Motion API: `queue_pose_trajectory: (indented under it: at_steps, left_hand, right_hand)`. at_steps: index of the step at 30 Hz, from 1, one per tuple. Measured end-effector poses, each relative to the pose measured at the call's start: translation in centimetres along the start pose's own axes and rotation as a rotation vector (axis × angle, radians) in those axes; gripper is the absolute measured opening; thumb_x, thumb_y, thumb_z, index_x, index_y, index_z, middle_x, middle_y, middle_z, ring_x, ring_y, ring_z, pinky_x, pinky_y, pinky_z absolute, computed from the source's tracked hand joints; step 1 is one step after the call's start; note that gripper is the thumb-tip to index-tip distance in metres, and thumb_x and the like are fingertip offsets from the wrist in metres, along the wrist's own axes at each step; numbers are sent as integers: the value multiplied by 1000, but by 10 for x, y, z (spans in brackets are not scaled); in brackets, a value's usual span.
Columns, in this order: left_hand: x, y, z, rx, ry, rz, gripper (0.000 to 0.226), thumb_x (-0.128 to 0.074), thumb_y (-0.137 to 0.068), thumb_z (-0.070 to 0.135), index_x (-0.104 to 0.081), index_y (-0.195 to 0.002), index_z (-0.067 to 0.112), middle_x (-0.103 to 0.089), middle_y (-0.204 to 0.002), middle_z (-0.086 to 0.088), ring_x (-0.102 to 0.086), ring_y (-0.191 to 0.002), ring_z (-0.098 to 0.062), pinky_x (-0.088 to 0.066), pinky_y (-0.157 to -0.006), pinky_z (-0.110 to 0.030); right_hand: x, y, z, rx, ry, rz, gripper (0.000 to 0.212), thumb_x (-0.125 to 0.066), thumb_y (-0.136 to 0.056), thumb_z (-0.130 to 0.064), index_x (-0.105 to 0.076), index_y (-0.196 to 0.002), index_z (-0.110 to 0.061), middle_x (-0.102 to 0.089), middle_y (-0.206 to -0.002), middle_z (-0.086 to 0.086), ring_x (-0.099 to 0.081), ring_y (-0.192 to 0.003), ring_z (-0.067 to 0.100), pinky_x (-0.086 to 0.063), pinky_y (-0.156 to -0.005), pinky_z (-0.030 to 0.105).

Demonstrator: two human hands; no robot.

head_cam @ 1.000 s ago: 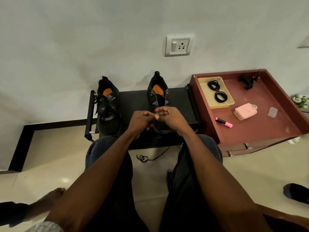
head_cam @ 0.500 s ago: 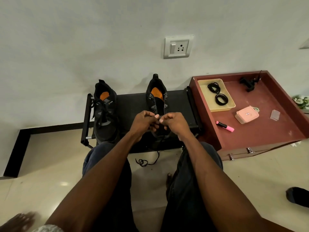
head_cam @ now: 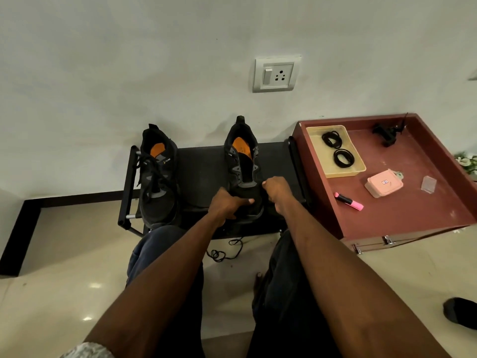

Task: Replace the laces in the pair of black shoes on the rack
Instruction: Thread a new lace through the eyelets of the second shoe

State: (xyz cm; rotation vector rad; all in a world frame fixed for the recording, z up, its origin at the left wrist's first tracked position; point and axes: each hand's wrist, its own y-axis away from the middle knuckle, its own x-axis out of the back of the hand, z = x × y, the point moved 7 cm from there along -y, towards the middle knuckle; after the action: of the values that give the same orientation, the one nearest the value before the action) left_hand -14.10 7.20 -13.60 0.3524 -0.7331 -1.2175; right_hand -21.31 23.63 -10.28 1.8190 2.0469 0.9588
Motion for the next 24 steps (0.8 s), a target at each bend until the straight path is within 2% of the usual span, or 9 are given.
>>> queue_pose_trajectory:
  at_steps: [5, 8, 11, 14, 17, 18, 20, 22, 24]
  left_hand:
    - [15, 2, -2, -13, -42, 23, 74, -94, -62, 35, -52, -119, 15, -65, -117, -6, -66, -100, -24, -62, -75, -42]
    - [28, 8, -7, 6, -91, 44, 72, -90, -70, 32, -49, -125, 11, -61, -120, -7, -63, -104, -25, -61, -68, -37]
    - [36, 10, -10, -2, -152, 72, 66, -87, -75, 34, -53, -125, 9, -63, -118, -7, -64, -101, -25, -60, -67, -35]
    - [45, 9, -9, -54, -272, 86, 70, -85, -71, 49, -62, -119, 3, -66, -116, -9, -65, -104, -26, -58, -88, -40]
    - [54, -3, -13, -73, -311, 117, 98, -80, -39, 76, -66, -111, 10, -65, -116, -9, -65, -101, -26, -58, -87, -42]
    - [59, -4, -11, -83, -296, 158, 89, -80, -41, 75, -67, -103, 12, -66, -110, -9, -66, -94, -24, -60, -82, -42]
    - [70, 9, 7, -186, -217, 270, 47, -83, -69, 52, -67, -89, 13, -69, -93, -7, -67, -81, -21, -60, -74, -39]
    - [75, 19, 23, -297, -109, 333, 17, -74, -87, 31, -68, -90, 15, -67, -85, 0, -65, -79, -16, -56, -70, -34]
    - [70, 23, 32, -348, -36, 279, 10, -67, -93, 23, -70, -98, 15, -67, -86, 4, -63, -81, -11, -49, -67, -23]
  right_hand:
    - [-12, 1, -1, 64, 58, -72, 23, -49, -97, -7, -51, -78, -20, -49, -78, -5, -47, -67, 6, -41, -59, 20]
    - [-30, 2, -3, 75, 129, -103, 18, -50, -96, -6, -54, -82, -15, -51, -78, -1, -50, -74, 14, -39, -60, 23]
    - [-39, 8, -5, 113, 156, -140, 27, -49, -97, -7, -51, -75, -23, -51, -77, -6, -48, -67, 6, -40, -60, 20]
    - [-43, 7, -7, 136, 217, -126, 29, -47, -97, -5, -50, -73, -23, -52, -77, -5, -48, -66, 7, -42, -62, 24]
    - [-39, 4, -8, 171, 236, -24, 25, -44, -91, -2, -54, -71, -14, -62, -76, 7, -58, -64, 18, -45, -58, 31]
    - [-36, 7, -10, 188, 198, 13, 25, -43, -88, -1, -56, -70, -13, -64, -73, 8, -60, -62, 20, -45, -55, 30]
    - [-33, 9, -14, 230, 149, 43, 27, -47, -86, 0, -62, -67, -12, -65, -70, 8, -60, -56, 20, -46, -52, 29]
    - [-34, 7, -15, 232, 116, 35, 27, -54, -86, -1, -67, -66, -12, -65, -67, 8, -57, -53, 19, -46, -52, 29]
    - [-38, 4, -17, 219, 100, 26, 26, -55, -87, -1, -69, -68, -12, -64, -65, 7, -55, -52, 17, -45, -49, 26]
